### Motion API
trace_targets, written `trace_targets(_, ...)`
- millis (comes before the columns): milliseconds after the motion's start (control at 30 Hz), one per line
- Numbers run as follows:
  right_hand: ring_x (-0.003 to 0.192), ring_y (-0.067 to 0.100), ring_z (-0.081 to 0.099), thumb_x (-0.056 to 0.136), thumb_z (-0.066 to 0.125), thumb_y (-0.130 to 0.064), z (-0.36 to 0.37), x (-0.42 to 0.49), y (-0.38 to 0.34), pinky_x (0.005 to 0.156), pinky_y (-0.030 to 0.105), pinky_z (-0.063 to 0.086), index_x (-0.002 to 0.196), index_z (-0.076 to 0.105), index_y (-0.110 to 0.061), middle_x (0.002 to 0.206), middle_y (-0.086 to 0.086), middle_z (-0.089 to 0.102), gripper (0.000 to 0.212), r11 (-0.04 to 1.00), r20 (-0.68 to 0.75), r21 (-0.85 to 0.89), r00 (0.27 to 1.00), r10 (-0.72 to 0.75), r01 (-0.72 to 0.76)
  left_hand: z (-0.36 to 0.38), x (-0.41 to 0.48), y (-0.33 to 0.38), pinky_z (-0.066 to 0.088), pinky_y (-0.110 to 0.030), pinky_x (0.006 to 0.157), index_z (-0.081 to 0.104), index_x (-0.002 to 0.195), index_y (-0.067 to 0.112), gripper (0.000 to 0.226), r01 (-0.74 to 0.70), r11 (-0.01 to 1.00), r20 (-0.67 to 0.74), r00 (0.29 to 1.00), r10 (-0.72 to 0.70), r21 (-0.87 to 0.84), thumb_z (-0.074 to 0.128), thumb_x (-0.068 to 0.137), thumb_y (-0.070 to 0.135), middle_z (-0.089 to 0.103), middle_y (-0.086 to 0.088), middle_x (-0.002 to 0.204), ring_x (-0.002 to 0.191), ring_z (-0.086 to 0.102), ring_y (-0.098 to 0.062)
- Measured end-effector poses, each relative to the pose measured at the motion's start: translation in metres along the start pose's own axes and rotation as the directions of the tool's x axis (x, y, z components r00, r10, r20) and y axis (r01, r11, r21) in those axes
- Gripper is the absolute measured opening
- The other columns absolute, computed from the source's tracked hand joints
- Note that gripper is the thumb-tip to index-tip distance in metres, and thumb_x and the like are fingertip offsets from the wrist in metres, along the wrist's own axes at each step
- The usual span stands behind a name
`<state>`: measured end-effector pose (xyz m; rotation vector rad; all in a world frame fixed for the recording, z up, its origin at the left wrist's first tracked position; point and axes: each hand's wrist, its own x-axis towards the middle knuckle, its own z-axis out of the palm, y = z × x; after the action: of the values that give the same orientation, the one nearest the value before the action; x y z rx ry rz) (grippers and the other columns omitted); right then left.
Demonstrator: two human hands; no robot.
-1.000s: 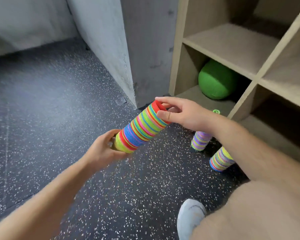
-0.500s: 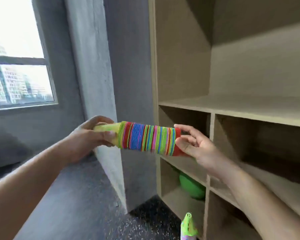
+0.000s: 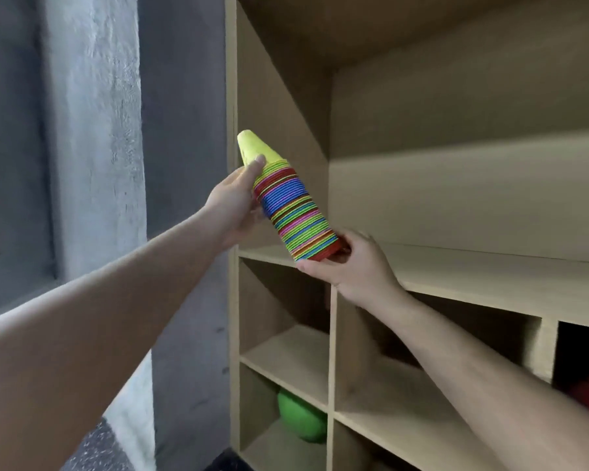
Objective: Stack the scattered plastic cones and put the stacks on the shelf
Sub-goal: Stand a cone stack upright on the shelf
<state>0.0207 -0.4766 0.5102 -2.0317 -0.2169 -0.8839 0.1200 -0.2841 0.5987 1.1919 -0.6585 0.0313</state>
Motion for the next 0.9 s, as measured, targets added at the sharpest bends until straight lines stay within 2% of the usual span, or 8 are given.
trace_targets(67, 0.087, 0.002, 0.067, 0.061, 0.083, -0.063, -0.01, 0.017, 0.008, 0.073, 0.021, 0.055, 0.106, 0.065, -0.037, 0.101, -0.011, 0.068, 0.055, 0.991, -0.026, -0.131, 1.0, 0.016, -0.02, 0.027, 0.024, -0.002, 0.062, -0.038, 0.088, 0.061, 0.123, 0.024, 0.041, -0.022, 0.996, 0.038, 0.999, 0.019, 0.082, 0.07, 0.095, 0.052, 0.08, 0.002, 0.105, 0.099, 0.078, -0.015)
trace_targets(200, 0.076, 0.003, 0.066, 0.066, 0.087, -0.049, -0.032, 0.058, 0.04, 0.063, 0.018, 0.049, 0.096, 0.067, -0.032, 0.086, -0.012, 0.07, 0.039, 0.956, -0.139, -0.241, 0.981, 0.135, -0.165, 0.086, 0.076, -0.026, 0.062, -0.034, 0.082, 0.064, 0.113, 0.029, 0.032, -0.065, 0.972, 0.094, 0.995, 0.045, 0.225, 0.065, 0.097, 0.057, 0.08, 0.009, 0.092, 0.087, 0.078, -0.007)
trace_targets(267, 0.076, 0.004, 0.066, 0.064, 0.089, -0.044, -0.041, 0.074, 0.061, 0.063, 0.021, 0.047, 0.092, 0.069, -0.029, 0.084, -0.012, 0.071, 0.037, 0.936, -0.188, -0.249, 0.961, 0.205, -0.249, 0.114, 0.098, -0.049, 0.062, -0.031, 0.072, 0.066, 0.111, 0.029, 0.031, -0.057, 0.968, 0.111, 0.993, 0.031, 0.245, 0.062, 0.098, 0.056, 0.079, 0.008, 0.093, 0.084, 0.077, -0.007)
trace_targets(367, 0.075, 0.01, 0.068, 0.058, 0.089, -0.04, -0.056, 0.087, 0.096, 0.07, 0.03, 0.057, 0.086, 0.072, -0.025, 0.081, -0.009, 0.072, 0.036, 0.875, -0.262, -0.299, 0.915, 0.308, -0.38, 0.146, 0.122, -0.086, 0.059, -0.022, 0.057, 0.068, 0.114, 0.026, 0.03, -0.073, 0.965, 0.164, 0.986, 0.031, 0.253, 0.063, 0.1, 0.052, 0.078, 0.01, 0.089, 0.075, 0.076, -0.003)
trace_targets(433, 0.074, 0.013, 0.068, 0.057, 0.086, -0.038, -0.069, 0.092, 0.116, 0.072, 0.031, 0.059, 0.082, 0.074, -0.022, 0.078, -0.008, 0.072, 0.032, 0.827, -0.296, -0.353, 0.891, 0.345, -0.437, 0.164, 0.135, -0.109, 0.065, -0.032, 0.074, 0.069, 0.119, 0.02, 0.034, -0.099, 0.957, 0.23, 0.972, 0.036, 0.271, 0.064, 0.1, 0.048, 0.078, 0.002, 0.102, 0.093, 0.077, -0.012)
trace_targets(533, 0.084, 0.017, 0.068, 0.061, 0.088, -0.033, -0.083, 0.098, 0.143, 0.077, 0.029, 0.057, 0.09, 0.073, -0.019, 0.089, -0.003, 0.073, 0.036, 0.796, -0.305, -0.381, 0.877, 0.372, -0.47, 0.188, 0.146, -0.139, 0.06, -0.048, 0.097, 0.068, 0.122, 0.013, 0.036, -0.115, 0.952, 0.314, 0.949, 0.021, 0.283, 0.065, 0.101, 0.042, 0.076, -0.008, 0.116, 0.11, 0.073, -0.023)
trace_targets(733, 0.084, 0.018, 0.062, 0.062, 0.086, -0.053, -0.09, 0.114, 0.17, 0.072, 0.026, 0.047, 0.101, 0.068, -0.027, 0.098, -0.003, 0.07, 0.05, 0.695, -0.286, -0.486, 0.848, 0.446, -0.529, 0.202, 0.167, -0.173, 0.059, -0.047, 0.098, 0.063, 0.13, 0.013, 0.045, -0.109, 0.963, 0.307, 0.951, 0.028, 0.248, 0.065, 0.1, 0.047, 0.073, -0.009, 0.12, 0.111, 0.072, -0.024)
trace_targets(900, 0.112, 0.025, 0.057, 0.056, 0.081, -0.072, -0.097, 0.118, 0.179, 0.098, 0.036, 0.05, 0.117, 0.066, -0.033, 0.116, 0.005, 0.064, 0.073, 0.605, -0.301, -0.52, 0.792, 0.531, -0.603, 0.206, 0.178, -0.187, 0.059, -0.041, 0.098, 0.061, 0.134, 0.017, 0.047, -0.103, 0.957, 0.336, 0.942, 0.006, 0.272, 0.064, 0.1, 0.05, 0.073, -0.003, 0.121, 0.111, 0.071, -0.019)
